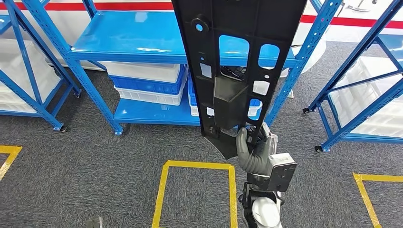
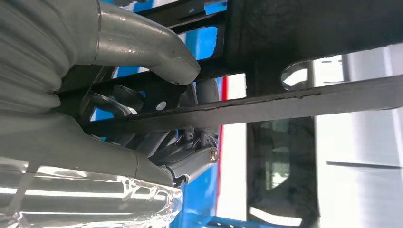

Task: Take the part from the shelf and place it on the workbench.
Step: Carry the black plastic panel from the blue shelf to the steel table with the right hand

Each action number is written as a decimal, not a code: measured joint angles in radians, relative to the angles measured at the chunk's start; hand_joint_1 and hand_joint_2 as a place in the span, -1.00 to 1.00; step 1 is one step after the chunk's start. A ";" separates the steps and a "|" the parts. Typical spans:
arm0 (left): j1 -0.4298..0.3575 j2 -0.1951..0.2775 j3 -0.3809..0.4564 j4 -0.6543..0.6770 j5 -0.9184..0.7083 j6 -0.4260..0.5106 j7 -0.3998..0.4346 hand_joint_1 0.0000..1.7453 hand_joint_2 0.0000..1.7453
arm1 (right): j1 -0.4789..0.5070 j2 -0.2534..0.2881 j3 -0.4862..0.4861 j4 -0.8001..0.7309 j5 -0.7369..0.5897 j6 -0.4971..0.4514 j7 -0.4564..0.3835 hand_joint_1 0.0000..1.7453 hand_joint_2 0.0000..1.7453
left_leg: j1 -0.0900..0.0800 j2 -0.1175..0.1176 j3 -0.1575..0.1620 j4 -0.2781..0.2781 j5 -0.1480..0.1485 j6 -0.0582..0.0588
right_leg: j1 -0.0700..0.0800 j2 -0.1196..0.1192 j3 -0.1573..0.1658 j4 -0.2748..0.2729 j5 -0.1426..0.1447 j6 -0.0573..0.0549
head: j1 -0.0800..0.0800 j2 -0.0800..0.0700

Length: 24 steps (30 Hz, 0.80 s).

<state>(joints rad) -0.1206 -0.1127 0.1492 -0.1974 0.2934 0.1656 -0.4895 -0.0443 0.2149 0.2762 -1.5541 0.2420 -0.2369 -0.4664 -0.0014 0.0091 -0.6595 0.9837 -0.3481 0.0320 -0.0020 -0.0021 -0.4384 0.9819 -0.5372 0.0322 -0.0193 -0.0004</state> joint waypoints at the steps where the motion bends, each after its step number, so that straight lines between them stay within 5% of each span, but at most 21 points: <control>1: -0.001 0.000 0.000 -0.001 0.000 -0.002 0.002 -1.00 1.00 | 0.000 0.001 -0.001 -0.005 0.001 0.000 0.001 1.00 1.00 | 0.000 0.000 -0.003 -0.004 0.013 -0.006 | 0.004 0.001 0.015 -0.034 -0.006 -0.005 | 0.000 0.000; 3: -0.002 0.002 0.000 -0.001 -0.001 -0.006 0.006 -1.00 1.00 | 0.001 0.003 -0.003 -0.014 0.003 0.000 0.005 1.00 1.00 | 0.003 -0.001 -0.010 -0.013 0.027 -0.019 | 0.001 0.002 -0.001 -0.043 0.010 -0.018 | -0.001 0.000; 4: -0.002 0.002 0.000 -0.001 -0.001 -0.007 0.008 -1.00 1.00 | 0.001 0.003 -0.004 -0.019 0.004 0.000 0.008 1.00 1.00 | 0.007 -0.003 -0.019 -0.002 0.008 -0.026 | -0.003 0.002 -0.007 -0.045 0.021 -0.030 | -0.001 0.000; 7: -0.003 0.004 -0.001 -0.001 -0.006 -0.011 0.014 -1.00 1.00 | 0.001 0.004 -0.008 -0.031 0.004 0.000 0.017 1.00 1.00 | 0.015 -0.007 -0.064 0.150 -0.136 -0.044 | -0.010 -0.002 -0.038 -0.043 0.057 -0.053 | -0.007 0.000; 9: -0.004 0.005 -0.002 -0.002 -0.013 -0.019 0.018 -1.00 1.00 | 0.002 0.002 -0.011 -0.036 0.002 -0.001 0.019 1.00 1.00 | 0.018 -0.008 -0.079 0.264 -0.183 -0.054 | -0.010 -0.003 -0.068 -0.036 0.074 -0.051 | -0.008 0.000; 11: -0.006 0.007 -0.004 -0.003 -0.021 -0.026 0.021 -1.00 1.00 | 0.004 -0.004 -0.015 -0.039 0.000 -0.006 0.018 1.00 1.00 | 0.023 -0.007 -0.033 0.254 -0.152 -0.059 | -0.011 -0.002 -0.098 -0.025 0.088 -0.044 | -0.009 0.000; 13: -0.011 0.010 -0.008 -0.007 -0.029 -0.032 0.023 -1.00 1.00 | 0.005 -0.011 -0.020 -0.045 -0.003 -0.014 0.017 1.00 1.00 | 0.026 -0.009 0.065 0.128 -0.119 -0.057 | -0.012 -0.002 -0.121 -0.012 0.098 -0.037 | -0.009 0.000; 15: -0.018 0.011 -0.012 -0.010 -0.034 -0.038 0.025 -1.00 1.00 | 0.003 -0.018 -0.025 -0.051 -0.006 -0.019 0.014 1.00 1.00 | 0.022 -0.015 0.129 0.029 -0.124 -0.050 | -0.011 -0.004 -0.136 -0.003 0.107 -0.025 | -0.008 0.000; 19: -0.023 0.014 -0.016 -0.011 -0.038 -0.041 0.030 -1.00 1.00 | 0.001 -0.030 -0.035 -0.054 -0.013 -0.020 0.012 1.00 1.00 | 0.016 -0.011 0.127 -0.002 -0.114 -0.020 | -0.010 -0.003 -0.157 0.012 0.107 0.002 | -0.006 0.000; 21: -0.029 0.013 -0.017 -0.013 -0.039 -0.042 0.031 -1.00 1.00 | 0.000 -0.037 -0.041 -0.054 -0.014 -0.021 0.011 1.00 1.00 | 0.019 -0.006 0.110 -0.009 -0.093 0.003 | -0.009 -0.001 -0.191 0.095 0.040 -0.006 | 0.000 0.000; 24: -0.035 0.013 -0.020 -0.014 -0.043 -0.042 0.032 -1.00 1.00 | 0.000 -0.047 -0.044 -0.054 -0.014 -0.024 0.011 1.00 1.00 | 0.015 -0.002 0.069 -0.005 -0.063 0.011 | -0.011 0.000 -0.240 0.280 -0.056 -0.011 | 0.004 0.000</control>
<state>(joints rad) -0.1552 -0.0994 0.1293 -0.2114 0.2501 0.1232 -0.4571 -0.0445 0.1681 0.2319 -1.6083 0.2276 -0.2605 -0.4557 0.0135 0.0066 -0.5902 0.9791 -0.4115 0.0430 -0.0131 -0.0025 -0.6782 1.2616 -0.5931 0.0214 -0.0151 -0.0004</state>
